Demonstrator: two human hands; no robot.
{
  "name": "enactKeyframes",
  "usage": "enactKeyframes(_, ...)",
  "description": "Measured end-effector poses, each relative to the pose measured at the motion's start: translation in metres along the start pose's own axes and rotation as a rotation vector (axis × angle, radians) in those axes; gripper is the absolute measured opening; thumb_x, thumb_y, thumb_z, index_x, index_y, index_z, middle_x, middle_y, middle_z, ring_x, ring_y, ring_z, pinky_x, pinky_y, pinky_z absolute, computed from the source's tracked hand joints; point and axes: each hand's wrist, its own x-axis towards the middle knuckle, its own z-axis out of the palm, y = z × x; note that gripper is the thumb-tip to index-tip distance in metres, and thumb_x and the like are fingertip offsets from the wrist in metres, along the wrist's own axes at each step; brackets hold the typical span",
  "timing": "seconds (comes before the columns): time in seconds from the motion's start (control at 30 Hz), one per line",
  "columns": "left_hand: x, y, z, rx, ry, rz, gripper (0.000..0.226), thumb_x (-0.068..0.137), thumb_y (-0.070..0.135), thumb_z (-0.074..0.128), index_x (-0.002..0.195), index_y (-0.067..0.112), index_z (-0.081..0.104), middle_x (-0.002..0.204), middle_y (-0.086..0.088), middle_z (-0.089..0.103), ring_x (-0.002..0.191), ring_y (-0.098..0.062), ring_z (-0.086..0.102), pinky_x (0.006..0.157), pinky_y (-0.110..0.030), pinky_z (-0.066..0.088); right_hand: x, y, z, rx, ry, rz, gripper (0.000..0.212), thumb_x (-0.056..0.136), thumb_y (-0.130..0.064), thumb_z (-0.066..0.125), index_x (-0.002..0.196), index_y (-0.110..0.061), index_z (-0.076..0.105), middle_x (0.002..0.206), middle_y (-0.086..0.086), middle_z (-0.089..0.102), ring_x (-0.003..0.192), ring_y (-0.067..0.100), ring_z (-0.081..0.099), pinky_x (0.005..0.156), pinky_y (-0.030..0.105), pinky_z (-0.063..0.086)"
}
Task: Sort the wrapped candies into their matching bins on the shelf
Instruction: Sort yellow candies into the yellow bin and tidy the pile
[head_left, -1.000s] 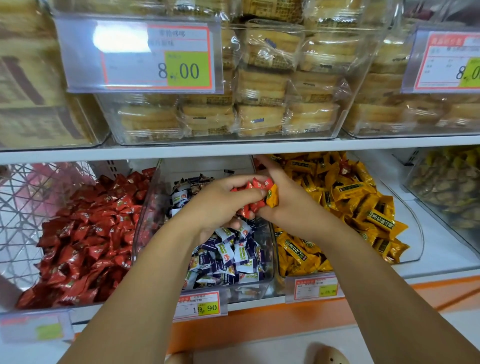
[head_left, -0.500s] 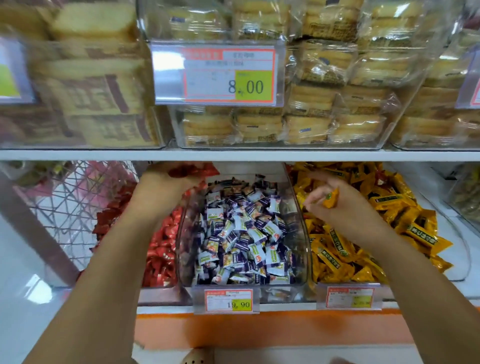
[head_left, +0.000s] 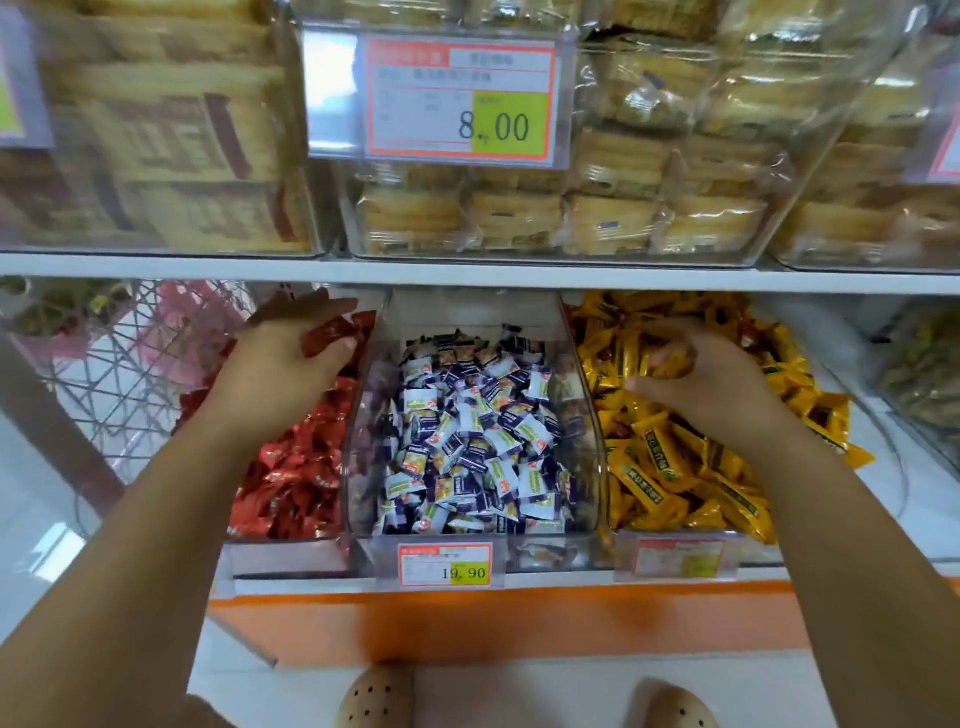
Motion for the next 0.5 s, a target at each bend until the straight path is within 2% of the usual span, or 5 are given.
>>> enactKeyframes(0.1,-0.020,0.057,0.029,0.031,-0.167,0.192,0.041,0.092,0.035,0.057,0.134,0.033,0.053,0.121,0.012,0.055,0.112,-0.005,0.048,0.092,-0.019,0.033,0.007,0.004,-0.008,-0.001,0.066,0.008,0.054,0.080,-0.026,0.076,0.128,-0.018,0.053,0.088,-0.004,0.061,0.079,0.010,0.053,0.066,0.025,0.040)
enactKeyframes(0.23,-0.039,0.098,0.076,-0.034,-0.443,0.270,0.059,0.091,0.050,0.047,0.146,0.039,0.031,0.153,0.018,0.024,0.134,0.008,0.017,0.106,-0.013,0.011,0.011,0.005,-0.015,-0.226,0.155,-0.039,0.045,0.085,-0.026,0.071,0.127,-0.016,0.056,0.097,0.003,0.063,0.088,0.017,0.054,0.069,0.017,0.031)
enactKeyframes(0.3,-0.036,0.105,0.092,-0.011,-0.536,0.248,0.068,0.088,0.057,0.042,0.150,0.039,0.019,0.157,0.019,0.011,0.141,0.004,0.007,0.109,-0.015,0.006,0.010,-0.002,-0.013,-0.294,0.170,-0.134,0.034,0.088,-0.021,0.067,0.121,-0.017,0.063,0.105,0.004,0.065,0.088,0.010,0.058,0.069,0.013,0.035)
enactKeyframes(0.4,-0.030,0.104,0.106,0.063,-0.618,0.283,0.082,0.078,0.067,0.034,0.151,0.039,0.009,0.157,0.022,-0.001,0.142,0.003,-0.005,0.114,-0.021,0.000,0.009,-0.011,0.003,-0.210,-0.104,-0.217,0.023,0.094,-0.011,0.056,0.111,-0.018,0.070,0.107,-0.002,0.067,0.080,-0.010,0.057,0.068,0.003,0.038)
enactKeyframes(0.5,-0.024,0.097,0.111,0.040,-0.679,0.304,0.084,0.075,0.070,0.036,0.149,0.044,0.006,0.152,0.031,-0.008,0.134,0.014,-0.015,0.115,-0.022,-0.003,0.016,-0.004,0.022,-0.351,-0.393,-0.190,0.032,0.098,-0.010,0.047,0.126,-0.018,0.059,0.133,0.010,0.055,0.120,0.018,0.051,0.083,0.018,0.037)
